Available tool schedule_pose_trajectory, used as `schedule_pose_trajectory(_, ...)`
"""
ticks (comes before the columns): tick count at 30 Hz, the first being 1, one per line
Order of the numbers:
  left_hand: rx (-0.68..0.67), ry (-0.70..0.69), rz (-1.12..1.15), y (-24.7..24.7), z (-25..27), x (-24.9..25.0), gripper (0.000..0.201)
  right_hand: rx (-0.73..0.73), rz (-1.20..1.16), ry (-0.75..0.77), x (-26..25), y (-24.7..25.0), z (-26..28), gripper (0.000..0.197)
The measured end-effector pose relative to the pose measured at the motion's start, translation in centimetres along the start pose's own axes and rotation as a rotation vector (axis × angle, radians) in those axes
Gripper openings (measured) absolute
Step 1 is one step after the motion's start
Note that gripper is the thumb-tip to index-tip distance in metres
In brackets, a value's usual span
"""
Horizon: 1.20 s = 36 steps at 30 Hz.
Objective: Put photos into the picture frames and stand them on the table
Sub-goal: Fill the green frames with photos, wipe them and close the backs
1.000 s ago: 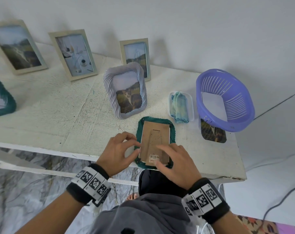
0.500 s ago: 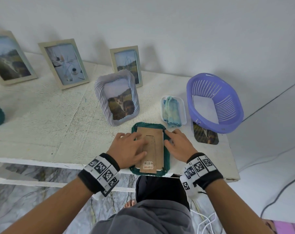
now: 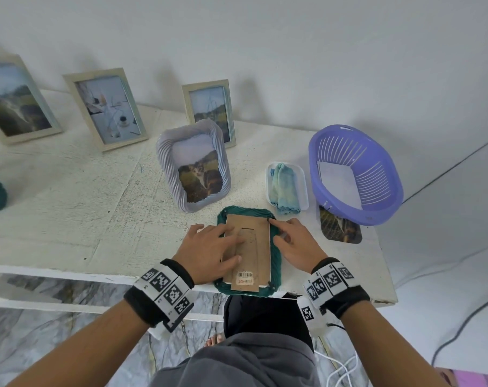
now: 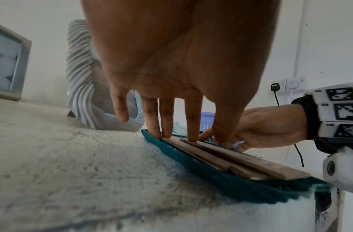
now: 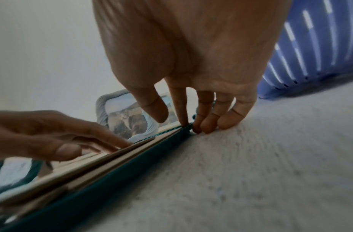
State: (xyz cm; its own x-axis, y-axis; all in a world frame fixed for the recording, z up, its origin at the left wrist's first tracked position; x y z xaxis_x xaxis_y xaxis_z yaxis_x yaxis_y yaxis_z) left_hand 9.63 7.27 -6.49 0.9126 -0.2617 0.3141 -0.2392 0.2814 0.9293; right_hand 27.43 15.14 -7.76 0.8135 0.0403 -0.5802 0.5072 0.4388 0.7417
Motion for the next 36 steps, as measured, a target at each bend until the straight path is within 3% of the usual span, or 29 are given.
schedule_pose_trajectory(7, 0.054, -0.072, 0.233, 0.5, -0.3, -1.5, 0.082, 0.044, 0.386, 0.049, -2.4, -1.0, 2.5, 0.058)
schedule_pose_trajectory(10, 0.218, -0.027, 0.367, 1.3, -0.5, -2.6, 0.075, 0.053, 0.421, 0.030, -2.4, -1.1, 2.2, 0.060)
schedule_pose_trajectory(13, 0.342, 0.044, 0.328, 1.7, -0.7, -3.8, 0.073, 0.063, 0.428, 0.028, -2.3, -1.2, 2.1, 0.061)
schedule_pose_trajectory(17, 0.188, 0.101, 0.280, 1.0, -1.4, -4.1, 0.078, 0.066, 0.424, 0.018, -2.1, -1.2, 2.3, 0.062)
schedule_pose_trajectory(21, 0.153, 0.146, 0.403, 0.7, -1.8, -4.5, 0.100, 0.058, 0.425, 0.016, -2.1, -1.2, 2.3, 0.061)
schedule_pose_trajectory(26, 0.143, 0.192, 0.484, 0.2, -1.8, -5.1, 0.093, 0.053, 0.432, 0.011, -2.0, -1.3, 2.3, 0.064)
schedule_pose_trajectory(36, 0.158, 0.169, 0.427, 0.8, -1.7, -4.7, 0.093, 0.059, 0.446, -0.001, -2.0, -1.3, 2.3, 0.073)
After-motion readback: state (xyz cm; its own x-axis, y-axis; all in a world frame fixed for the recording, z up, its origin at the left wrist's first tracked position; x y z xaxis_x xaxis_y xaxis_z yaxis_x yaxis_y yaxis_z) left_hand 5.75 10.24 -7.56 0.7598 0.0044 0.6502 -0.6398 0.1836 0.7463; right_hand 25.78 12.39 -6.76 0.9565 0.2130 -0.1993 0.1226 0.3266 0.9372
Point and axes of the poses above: each hand's wrist, its own z-axis away from the middle knuckle, its own y-axis out of the back of the hand, x = y × z, the point moved 8 cm from there along -z, towards the middle knuckle, and after that the axes turned 8 degrees about -y, right-handed, at the moved point
